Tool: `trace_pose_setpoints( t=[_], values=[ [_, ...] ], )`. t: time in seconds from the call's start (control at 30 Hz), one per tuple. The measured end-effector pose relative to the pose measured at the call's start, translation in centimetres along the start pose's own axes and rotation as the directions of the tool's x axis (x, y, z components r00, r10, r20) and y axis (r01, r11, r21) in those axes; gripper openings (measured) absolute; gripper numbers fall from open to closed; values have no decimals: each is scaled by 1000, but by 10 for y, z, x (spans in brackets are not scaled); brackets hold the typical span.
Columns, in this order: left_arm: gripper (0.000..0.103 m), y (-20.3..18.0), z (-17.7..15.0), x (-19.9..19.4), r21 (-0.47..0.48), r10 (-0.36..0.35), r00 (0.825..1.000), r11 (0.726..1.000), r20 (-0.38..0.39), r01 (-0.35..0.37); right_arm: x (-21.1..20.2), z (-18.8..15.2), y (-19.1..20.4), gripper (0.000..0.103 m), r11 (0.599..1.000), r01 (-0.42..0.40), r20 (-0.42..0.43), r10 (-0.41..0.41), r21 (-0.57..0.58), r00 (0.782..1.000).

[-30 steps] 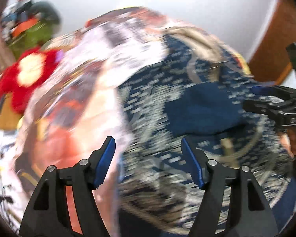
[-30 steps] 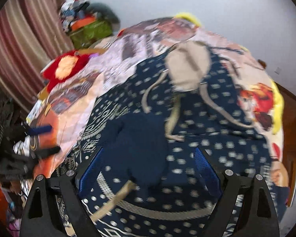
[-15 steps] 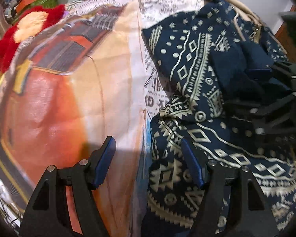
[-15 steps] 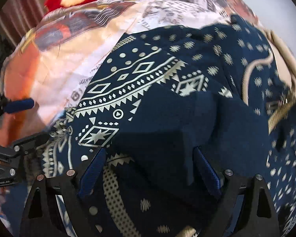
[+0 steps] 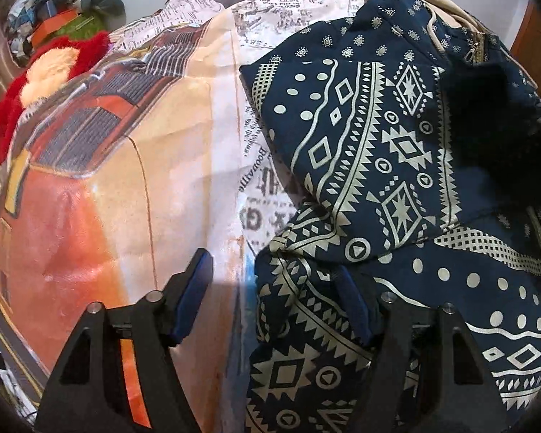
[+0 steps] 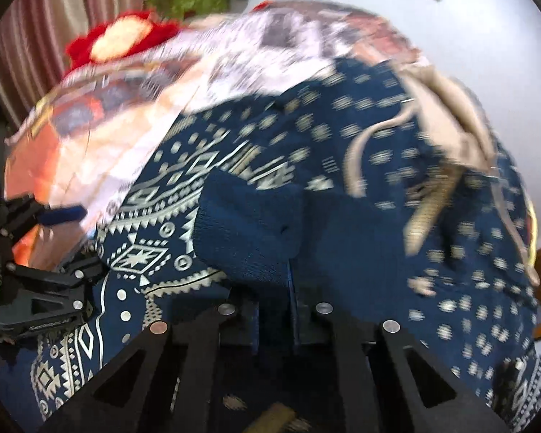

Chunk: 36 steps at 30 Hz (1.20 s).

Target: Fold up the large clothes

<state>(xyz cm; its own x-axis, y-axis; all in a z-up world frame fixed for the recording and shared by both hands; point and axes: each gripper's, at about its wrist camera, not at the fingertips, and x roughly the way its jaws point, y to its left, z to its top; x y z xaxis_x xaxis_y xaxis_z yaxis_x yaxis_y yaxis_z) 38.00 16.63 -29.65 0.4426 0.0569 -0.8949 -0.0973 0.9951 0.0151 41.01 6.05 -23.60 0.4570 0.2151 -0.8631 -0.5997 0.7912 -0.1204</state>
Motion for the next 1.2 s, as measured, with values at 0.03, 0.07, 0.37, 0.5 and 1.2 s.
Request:
trace_pose_setpoints(
  t=[0.03, 0.07, 0.37, 0.5, 1.2],
  values=[
    [64, 0, 2, -1, 4, 18, 1000, 1000, 5, -18, -7, -1, -7, 9, 1000, 4, 16, -4, 15, 1000],
    [62, 2, 9, -2, -2, 43, 999, 999, 15, -43, -18, -1, -16, 9, 999, 7, 33, -8, 34, 999],
    [62, 1, 18, 1, -63, 141, 990, 988, 23, -139, -102, -34, -98, 9, 972, 112, 154, -146, 207, 977],
    [64, -17, 11, 10, 6, 233, 972, 972, 30, -233, -114, -59, -133, 9, 952, 182, 118, -216, 248, 969],
    [66, 22, 17, -16, -246, 127, 992, 962, 13, -120, -118, -125, -164, 10, 916, 343, -3, -350, 206, 937]
  ],
)
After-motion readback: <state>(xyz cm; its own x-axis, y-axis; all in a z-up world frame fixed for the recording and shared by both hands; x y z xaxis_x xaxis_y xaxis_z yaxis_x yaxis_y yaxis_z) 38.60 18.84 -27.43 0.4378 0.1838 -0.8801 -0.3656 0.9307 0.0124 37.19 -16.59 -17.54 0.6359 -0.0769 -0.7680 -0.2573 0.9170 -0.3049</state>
